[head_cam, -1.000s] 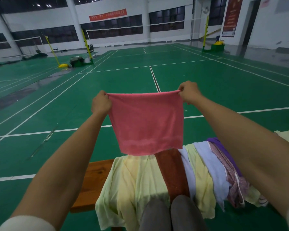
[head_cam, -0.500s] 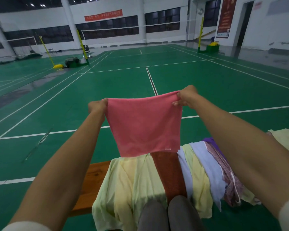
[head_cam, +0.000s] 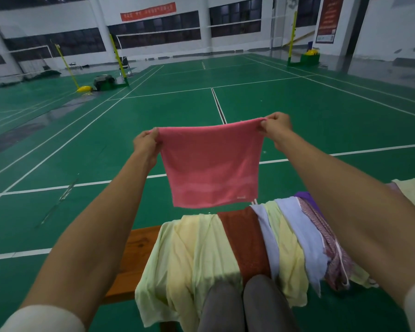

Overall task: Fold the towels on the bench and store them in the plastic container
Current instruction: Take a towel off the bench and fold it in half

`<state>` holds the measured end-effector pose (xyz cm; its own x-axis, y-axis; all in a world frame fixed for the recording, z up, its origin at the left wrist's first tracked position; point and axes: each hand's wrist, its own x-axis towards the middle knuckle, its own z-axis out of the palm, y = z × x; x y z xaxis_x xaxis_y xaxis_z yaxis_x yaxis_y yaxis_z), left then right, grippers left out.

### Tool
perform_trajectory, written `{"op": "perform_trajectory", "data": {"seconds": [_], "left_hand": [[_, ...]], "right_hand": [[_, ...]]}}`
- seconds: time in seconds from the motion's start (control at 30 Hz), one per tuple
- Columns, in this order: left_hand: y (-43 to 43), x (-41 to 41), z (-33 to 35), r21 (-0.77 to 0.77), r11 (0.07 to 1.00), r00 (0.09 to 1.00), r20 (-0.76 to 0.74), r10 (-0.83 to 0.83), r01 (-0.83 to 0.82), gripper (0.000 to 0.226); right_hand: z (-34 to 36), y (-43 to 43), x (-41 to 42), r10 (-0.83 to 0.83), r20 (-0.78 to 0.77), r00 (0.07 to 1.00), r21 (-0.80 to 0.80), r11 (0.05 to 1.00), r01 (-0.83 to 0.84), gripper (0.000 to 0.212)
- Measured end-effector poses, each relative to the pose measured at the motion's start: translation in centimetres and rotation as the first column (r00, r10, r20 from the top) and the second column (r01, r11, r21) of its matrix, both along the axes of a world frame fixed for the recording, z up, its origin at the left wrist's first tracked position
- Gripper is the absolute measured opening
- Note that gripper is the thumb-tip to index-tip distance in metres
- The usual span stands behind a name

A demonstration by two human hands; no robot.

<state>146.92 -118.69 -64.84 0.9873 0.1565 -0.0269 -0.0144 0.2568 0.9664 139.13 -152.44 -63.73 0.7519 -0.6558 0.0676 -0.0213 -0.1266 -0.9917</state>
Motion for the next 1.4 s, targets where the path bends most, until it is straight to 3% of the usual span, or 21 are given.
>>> {"op": "perform_trajectory", "data": {"seconds": [0.27,0.4,0.5,0.57,0.67,0.73,0.83,0.93,1.0,1.1,1.27,1.4], "left_hand": [[1.8,-2.7,-2.2,0.163,0.987,0.998,-0.063,-0.003,0.013,0.004],[2.8,-6.8,-4.9,0.074,0.990,0.989,-0.103,-0.110,0.118,0.012],[3.9,-10.3,-7.9,0.099,0.975,0.969,-0.167,-0.182,0.200,0.011],[4.8,-12.5,-9.7,0.187,0.922,0.926,-0.240,-0.291,0.338,0.010],[6.6,-15.8,-11.8,0.284,0.691,0.720,-0.492,-0.490,0.664,0.013],[7.7,-16.8,-13.1,0.232,0.554,0.555,-0.637,-0.534,0.799,0.018],[8.6,-16.6,-14.6,0.170,0.391,0.384,-0.725,-0.572,0.905,0.043],[8.7,-15.9,-15.4,0.156,0.323,0.319,-0.776,-0.545,0.933,0.048],[8.5,-15.6,-15.6,0.178,0.318,0.328,-0.788,-0.520,0.931,0.048],[8.1,-15.0,-15.8,0.260,0.384,0.438,-0.741,-0.509,0.886,0.040],[7.4,-13.3,-16.6,0.440,0.626,0.748,-0.533,-0.395,0.644,0.026],[6.7,-11.8,-17.7,0.490,0.685,0.829,-0.457,-0.324,0.538,0.021]], "right_hand": [[-2.4,-0.7,-3.7,0.008,-0.092,0.996,-0.031,0.999,-0.011,0.018],[-4.4,0.7,-7.6,0.103,-0.101,0.990,0.154,0.984,-0.087,0.009],[-6.4,1.9,-11.7,0.228,-0.178,0.957,0.253,0.951,-0.179,0.008],[-8.1,1.8,-13.9,0.374,-0.302,0.877,0.290,0.912,-0.289,0.004],[-10.2,0.8,-16.8,0.533,-0.548,0.645,0.268,0.842,-0.468,0.016],[-10.9,0.5,-18.0,0.567,-0.671,0.478,0.268,0.787,-0.556,0.026],[-11.4,0.8,-19.1,0.561,-0.784,0.267,0.303,0.721,-0.623,0.037],[-11.5,1.5,-19.3,0.538,-0.839,0.086,0.364,0.670,-0.647,0.034],[-11.7,1.8,-18.9,0.503,-0.864,0.025,0.361,0.654,-0.665,0.034],[-12.5,1.6,-17.6,0.470,-0.880,0.069,0.302,0.666,-0.682,0.037],[-14.5,0.8,-14.7,0.394,-0.856,0.335,0.069,0.729,-0.682,0.023],[-15.6,0.3,-12.8,0.330,-0.797,0.505,-0.086,0.766,-0.637,0.007]]}}
